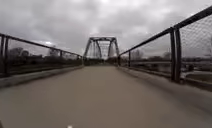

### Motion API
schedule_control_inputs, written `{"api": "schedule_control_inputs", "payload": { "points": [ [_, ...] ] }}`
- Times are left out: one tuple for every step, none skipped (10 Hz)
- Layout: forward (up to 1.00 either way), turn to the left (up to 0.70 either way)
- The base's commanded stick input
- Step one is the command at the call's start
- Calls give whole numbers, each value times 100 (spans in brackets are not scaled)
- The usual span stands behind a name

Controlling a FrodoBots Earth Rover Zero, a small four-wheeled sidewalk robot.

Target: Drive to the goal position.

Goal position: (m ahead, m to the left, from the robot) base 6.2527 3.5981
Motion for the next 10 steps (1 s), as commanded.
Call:
{"api": "schedule_control_inputs", "payload": {
  "points": [
    [70,0],
    [70,0],
    [74,0],
    [85,0],
    [85,0],
    [85,0],
    [85,0],
    [88,0],
    [100,0],
    [100,0]
  ]
}}
